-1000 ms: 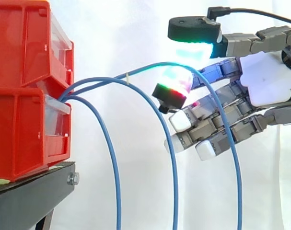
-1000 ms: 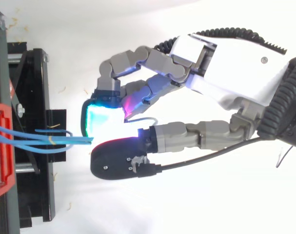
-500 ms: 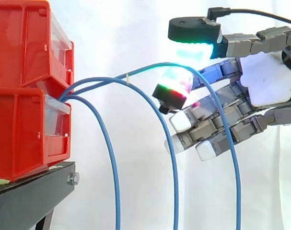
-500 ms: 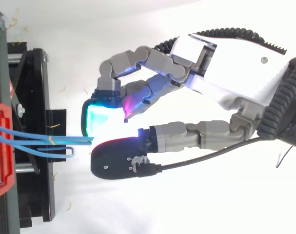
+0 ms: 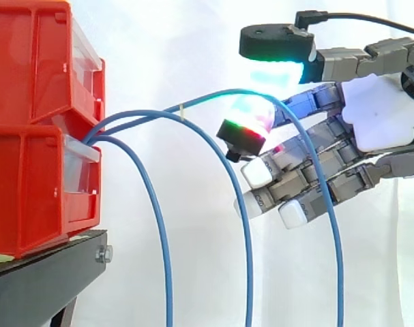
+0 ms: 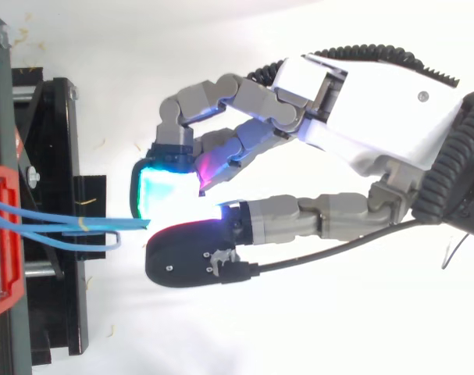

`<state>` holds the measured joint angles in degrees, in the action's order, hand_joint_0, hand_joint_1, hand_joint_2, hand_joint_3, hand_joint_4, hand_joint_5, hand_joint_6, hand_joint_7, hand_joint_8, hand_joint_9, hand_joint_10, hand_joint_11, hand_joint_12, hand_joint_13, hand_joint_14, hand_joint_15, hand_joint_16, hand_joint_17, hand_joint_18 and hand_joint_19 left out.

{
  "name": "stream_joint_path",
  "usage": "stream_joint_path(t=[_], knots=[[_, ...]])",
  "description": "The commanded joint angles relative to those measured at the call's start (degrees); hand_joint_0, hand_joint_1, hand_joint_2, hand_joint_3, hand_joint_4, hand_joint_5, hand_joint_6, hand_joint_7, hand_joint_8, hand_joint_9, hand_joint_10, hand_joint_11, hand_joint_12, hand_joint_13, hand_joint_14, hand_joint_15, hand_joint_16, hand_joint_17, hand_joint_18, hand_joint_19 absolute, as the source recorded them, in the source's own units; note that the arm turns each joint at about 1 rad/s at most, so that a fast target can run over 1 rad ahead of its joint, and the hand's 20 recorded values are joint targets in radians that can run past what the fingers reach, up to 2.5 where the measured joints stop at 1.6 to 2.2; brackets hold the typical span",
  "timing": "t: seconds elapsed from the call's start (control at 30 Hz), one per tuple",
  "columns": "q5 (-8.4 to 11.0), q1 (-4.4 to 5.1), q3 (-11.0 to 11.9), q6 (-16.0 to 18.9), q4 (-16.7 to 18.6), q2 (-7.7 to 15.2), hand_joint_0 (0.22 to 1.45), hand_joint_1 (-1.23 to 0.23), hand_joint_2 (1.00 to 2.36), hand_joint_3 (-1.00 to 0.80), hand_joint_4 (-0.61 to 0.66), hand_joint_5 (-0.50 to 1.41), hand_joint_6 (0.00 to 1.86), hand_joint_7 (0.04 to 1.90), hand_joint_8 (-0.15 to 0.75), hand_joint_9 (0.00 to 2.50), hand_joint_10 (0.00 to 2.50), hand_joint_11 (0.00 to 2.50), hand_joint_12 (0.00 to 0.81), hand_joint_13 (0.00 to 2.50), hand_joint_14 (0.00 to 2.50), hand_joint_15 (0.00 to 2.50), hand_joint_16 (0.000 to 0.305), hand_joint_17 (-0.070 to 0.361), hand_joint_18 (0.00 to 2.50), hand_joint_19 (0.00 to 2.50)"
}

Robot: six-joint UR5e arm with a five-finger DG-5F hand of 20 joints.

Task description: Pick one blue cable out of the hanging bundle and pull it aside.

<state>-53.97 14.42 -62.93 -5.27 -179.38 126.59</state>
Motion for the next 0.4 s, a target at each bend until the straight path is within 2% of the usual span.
stream_joint_path(t=[0.0,0.37], knots=[[0.00,0.00,0.00,-0.01,0.00,0.06,0.59,-0.79,1.02,-0.10,0.08,-0.07,0.90,1.23,0.318,0.95,0.01,0.35,0.389,0.69,0.01,0.34,0.058,0.130,0.74,0.38],[0.00,0.00,0.00,-0.01,0.09,0.06,0.59,-0.79,1.02,-0.10,0.08,-0.07,0.90,1.24,0.319,0.95,0.01,0.35,0.388,0.68,0.01,0.34,0.058,0.130,0.74,0.38]])
